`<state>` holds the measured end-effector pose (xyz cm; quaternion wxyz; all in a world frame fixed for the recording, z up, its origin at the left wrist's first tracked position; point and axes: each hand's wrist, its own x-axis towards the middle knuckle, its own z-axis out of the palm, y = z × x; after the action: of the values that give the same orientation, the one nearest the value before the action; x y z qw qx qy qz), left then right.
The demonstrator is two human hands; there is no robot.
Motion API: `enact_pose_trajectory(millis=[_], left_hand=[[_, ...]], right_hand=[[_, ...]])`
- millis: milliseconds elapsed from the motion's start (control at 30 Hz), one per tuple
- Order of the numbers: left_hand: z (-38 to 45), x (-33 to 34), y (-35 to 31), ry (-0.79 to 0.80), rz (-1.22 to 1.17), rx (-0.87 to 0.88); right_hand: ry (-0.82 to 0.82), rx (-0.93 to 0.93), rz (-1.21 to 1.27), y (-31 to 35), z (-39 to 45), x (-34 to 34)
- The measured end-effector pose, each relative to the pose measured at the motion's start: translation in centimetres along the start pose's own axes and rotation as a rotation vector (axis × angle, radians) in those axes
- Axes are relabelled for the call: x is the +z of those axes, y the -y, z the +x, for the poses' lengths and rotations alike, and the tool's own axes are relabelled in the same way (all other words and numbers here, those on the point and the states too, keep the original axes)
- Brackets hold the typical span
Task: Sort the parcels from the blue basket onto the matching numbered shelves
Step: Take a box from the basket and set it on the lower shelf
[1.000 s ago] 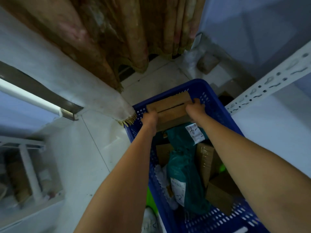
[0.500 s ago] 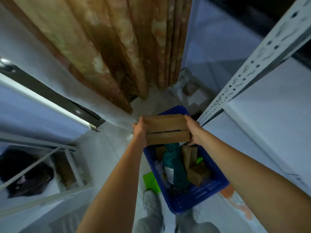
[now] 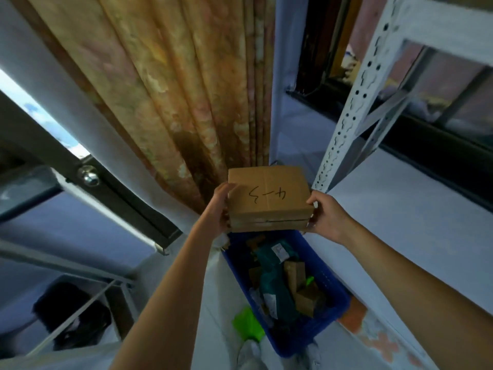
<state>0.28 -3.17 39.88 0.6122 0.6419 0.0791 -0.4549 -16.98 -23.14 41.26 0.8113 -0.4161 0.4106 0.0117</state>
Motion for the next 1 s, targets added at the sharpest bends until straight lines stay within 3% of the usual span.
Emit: enact_pose_trajectory(millis=[133, 267, 400, 533, 700, 900, 1000], left_hand=[[-0.8, 1.3, -1.9, 0.040, 0.173, 0.050], [-0.9, 4.5, -3.5, 0.087, 0.494, 0.345], [-3.2, 9.5, -5.0, 0.420, 0.705, 0.516], [-7.5, 15.1, -6.7, 0.794, 1.161, 0.673], [-11.6, 21.4, -6.9, 0.941, 1.590, 0.763], [-16.2, 25.5, -5.4, 0.916, 1.523, 0.816], [-18.5, 27.0, -4.1, 0.928, 1.341, 0.787]], right_hand=[[-0.122, -0.123, -0.002, 0.4, -3.7, -0.2], [-0.268, -0.278, -0.180, 1.0, -6.9, -0.3], [-0.341, -0.402, -0.518, 2.2, -11.2, -1.2], [-0.312, -0.405, -0.849, 4.8, -16.8, -1.5], [-0.333, -0.331, -1.200, 7.1, -23.4, -0.9], [-0.409, -0.376, -1.153, 6.8, -29.5, -3.9], [-0.482, -0.487, -1.037, 5.7, -31.9, -7.0]])
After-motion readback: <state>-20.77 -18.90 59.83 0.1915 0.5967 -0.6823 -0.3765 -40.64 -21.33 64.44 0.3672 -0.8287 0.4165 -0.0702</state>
